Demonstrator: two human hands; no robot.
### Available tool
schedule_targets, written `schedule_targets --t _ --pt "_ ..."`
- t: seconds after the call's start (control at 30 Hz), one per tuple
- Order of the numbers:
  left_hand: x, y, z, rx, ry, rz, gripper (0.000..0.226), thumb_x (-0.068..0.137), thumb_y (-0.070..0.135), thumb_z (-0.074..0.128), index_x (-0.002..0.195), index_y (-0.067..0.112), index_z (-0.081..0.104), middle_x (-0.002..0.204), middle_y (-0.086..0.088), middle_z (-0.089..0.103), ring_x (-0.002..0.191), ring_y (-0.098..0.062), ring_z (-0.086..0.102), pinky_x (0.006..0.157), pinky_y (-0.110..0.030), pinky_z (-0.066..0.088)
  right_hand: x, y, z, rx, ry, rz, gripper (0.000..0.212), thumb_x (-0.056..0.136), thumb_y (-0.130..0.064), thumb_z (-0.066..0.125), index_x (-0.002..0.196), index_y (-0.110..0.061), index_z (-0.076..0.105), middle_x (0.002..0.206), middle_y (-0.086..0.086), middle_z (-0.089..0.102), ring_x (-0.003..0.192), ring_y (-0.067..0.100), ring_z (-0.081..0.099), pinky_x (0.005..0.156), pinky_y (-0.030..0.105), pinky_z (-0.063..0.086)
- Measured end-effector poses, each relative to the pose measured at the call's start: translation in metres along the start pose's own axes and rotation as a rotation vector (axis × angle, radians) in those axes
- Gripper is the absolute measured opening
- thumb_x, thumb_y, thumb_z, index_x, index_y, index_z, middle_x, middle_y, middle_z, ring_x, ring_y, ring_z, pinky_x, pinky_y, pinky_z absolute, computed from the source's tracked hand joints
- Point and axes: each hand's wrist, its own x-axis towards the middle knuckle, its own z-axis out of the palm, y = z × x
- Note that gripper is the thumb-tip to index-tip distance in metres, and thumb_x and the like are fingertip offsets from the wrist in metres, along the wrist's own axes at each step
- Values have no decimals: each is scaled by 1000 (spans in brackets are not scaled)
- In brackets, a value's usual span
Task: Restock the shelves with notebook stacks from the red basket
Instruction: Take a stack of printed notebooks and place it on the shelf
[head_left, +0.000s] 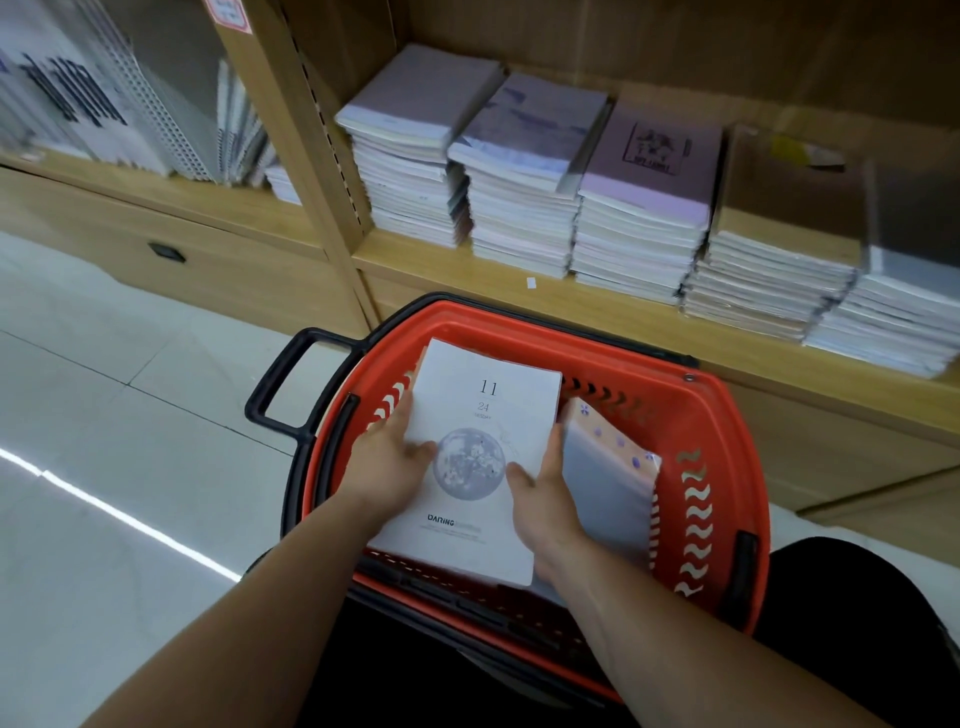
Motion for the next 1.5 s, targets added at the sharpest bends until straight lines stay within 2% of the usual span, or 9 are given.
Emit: schedule_targets --t 0.07,0.2,0.4,0.53,0.73,0.93,1.1,1.3,1.5 --pt "-1 -1 -4 -75 -9 -9 72 86 44 60 148 55 25 132 2 56 116 -23 59 99 -49 52 -1 1 -3 27 -16 -1 77 105 -20 49 158 -46 0 136 -6 59 112 20 59 93 30 44" --pt "-1 3 -11 -303 -131 -25 61 98 13 59 144 51 42 118 12 67 95 -14 71 72 -30 58 0 2 -9 116 -57 26 75 105 -23 48 156 -53 1 130 -9 58 109 18 60 104 42 48" --pt "-19 24 -14 -392 -183 70 79 96 -4 56 132 64 38 104 26 72 90 -11 75 69 -33 60 -3 -4 -15 189 -66 -25 70 104 -17 49 155 -53 16 131 -17 60 119 14 59 102 36 47" --pt "-40 53 -17 -496 -152 166 79 95 -7 56 130 64 44 112 13 70 89 -21 76 67 -36 61 -15 -20 -31 264 -57 -75 65 100 -25 56 131 -76 30 124 -25 66 117 13 65 104 46 52" --pt "-55 102 -34 -596 -132 346 78 95 -11 52 148 46 42 128 5 69 112 -23 69 84 -43 58 -29 -82 -74 363 1 -302 63 100 -6 59 148 -42 43 122 -21 71 115 8 67 97 35 54" --pt "-73 165 -61 -747 -193 548 74 92 -12 49 142 42 49 127 2 70 107 -26 71 75 -38 60 -69 -161 -124 292 53 -501 61 100 -14 62 136 -61 46 122 -35 65 115 1 65 101 44 54" --pt "-94 223 -79 -793 -249 717 78 81 -1 58 146 39 47 135 1 65 108 -27 69 77 -36 60 -111 -212 -171 475 74 -627 63 99 -3 56 138 -53 49 115 -25 71 98 9 74 69 30 61" --pt "-109 320 -85 -769 -241 758 72 87 -6 55 138 45 53 117 2 74 92 -31 74 74 -49 61 -126 -278 -222 504 206 -787 60 99 1 53 145 -37 52 127 -4 71 110 27 71 92 53 57" --pt "-74 414 -79 -618 -239 707 45 97 0 55 130 30 61 106 -6 77 96 -29 75 85 -44 60 -98 -361 -289 596 309 -682 50 97 2 56 140 -21 57 103 4 78 87 23 77 62 38 63"
